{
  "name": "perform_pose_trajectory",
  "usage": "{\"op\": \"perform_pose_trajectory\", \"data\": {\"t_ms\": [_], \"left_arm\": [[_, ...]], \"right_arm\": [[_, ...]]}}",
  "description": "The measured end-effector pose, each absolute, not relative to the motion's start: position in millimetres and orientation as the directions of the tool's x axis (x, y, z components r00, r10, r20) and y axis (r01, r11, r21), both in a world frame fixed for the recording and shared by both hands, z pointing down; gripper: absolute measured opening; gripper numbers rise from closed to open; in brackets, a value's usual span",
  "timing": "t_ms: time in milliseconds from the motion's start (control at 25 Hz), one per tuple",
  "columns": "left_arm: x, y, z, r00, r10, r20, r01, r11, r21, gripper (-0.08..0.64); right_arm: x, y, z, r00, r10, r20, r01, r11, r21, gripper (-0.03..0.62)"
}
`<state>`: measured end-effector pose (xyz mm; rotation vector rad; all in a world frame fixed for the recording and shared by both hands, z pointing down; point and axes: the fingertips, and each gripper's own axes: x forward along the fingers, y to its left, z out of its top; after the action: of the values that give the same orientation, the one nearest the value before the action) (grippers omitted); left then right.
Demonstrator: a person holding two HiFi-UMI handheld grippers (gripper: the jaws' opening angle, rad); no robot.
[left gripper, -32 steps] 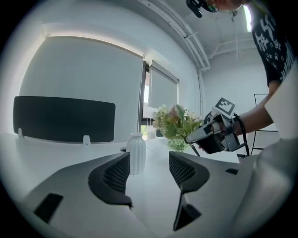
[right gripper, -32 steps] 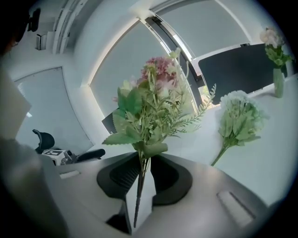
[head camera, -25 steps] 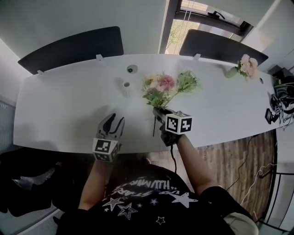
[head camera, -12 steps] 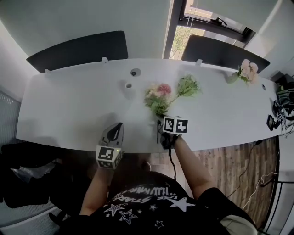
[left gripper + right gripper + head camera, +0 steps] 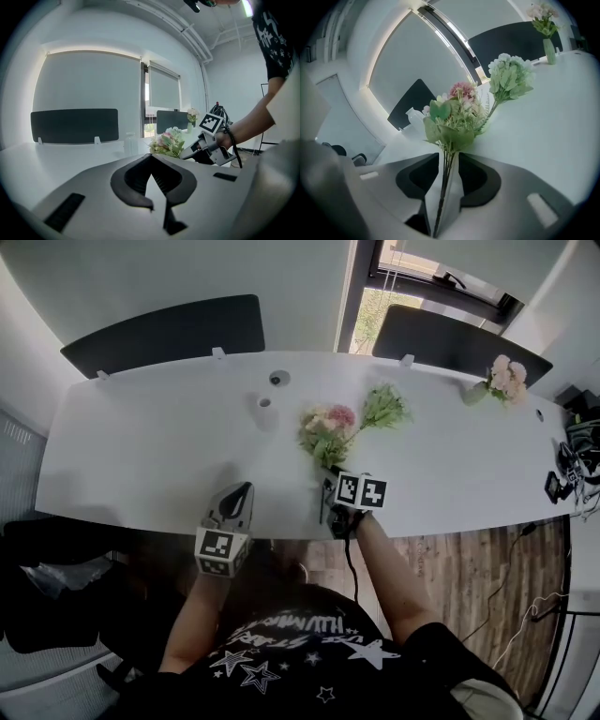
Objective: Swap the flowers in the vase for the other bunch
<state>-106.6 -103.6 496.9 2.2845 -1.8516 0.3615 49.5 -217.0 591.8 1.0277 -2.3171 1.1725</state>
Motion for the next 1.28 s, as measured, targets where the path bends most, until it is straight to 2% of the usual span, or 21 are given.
{"op": "perform_pose_trajectory", "data": {"t_ms": [120, 240, 320, 400, 440, 520, 1040, 1280], "left_arm": [[-106, -106, 495, 0.203, -0.935, 0.292, -0.976, -0.217, -0.018, 0.008], [-106, -109, 494, 0.228, -0.933, 0.278, -0.971, -0.24, -0.01, 0.008], [-106, -111, 494, 0.25, -0.931, 0.267, -0.965, -0.26, -0.003, 0.008], [-109, -113, 493, 0.265, -0.93, 0.255, -0.962, -0.271, 0.011, 0.006], [-111, -113, 492, 0.268, -0.931, 0.248, -0.962, -0.272, 0.018, 0.007], [-116, -115, 487, 0.275, -0.934, 0.23, -0.961, -0.272, 0.045, 0.008], [-135, -134, 468, 0.395, -0.904, 0.16, -0.918, -0.384, 0.1, 0.008], [-143, -140, 476, 0.417, -0.894, 0.161, -0.907, -0.397, 0.142, 0.008]], "right_arm": [[59, -213, 588, -0.643, -0.482, 0.595, -0.766, 0.411, -0.495, 0.133], [74, -209, 582, -0.586, -0.543, 0.602, -0.81, 0.398, -0.43, 0.137], [90, -210, 573, -0.516, -0.612, 0.599, -0.856, 0.357, -0.373, 0.11], [104, -213, 561, -0.457, -0.674, 0.58, -0.889, 0.325, -0.324, 0.024], [109, -214, 554, -0.439, -0.697, 0.567, -0.898, 0.314, -0.309, 0.003], [114, -216, 543, -0.417, -0.727, 0.546, -0.907, 0.292, -0.303, 0.003], [127, -203, 508, -0.294, -0.817, 0.496, -0.937, 0.144, -0.318, 0.003], [143, -195, 504, -0.197, -0.825, 0.53, -0.971, 0.09, -0.221, 0.003]]}}
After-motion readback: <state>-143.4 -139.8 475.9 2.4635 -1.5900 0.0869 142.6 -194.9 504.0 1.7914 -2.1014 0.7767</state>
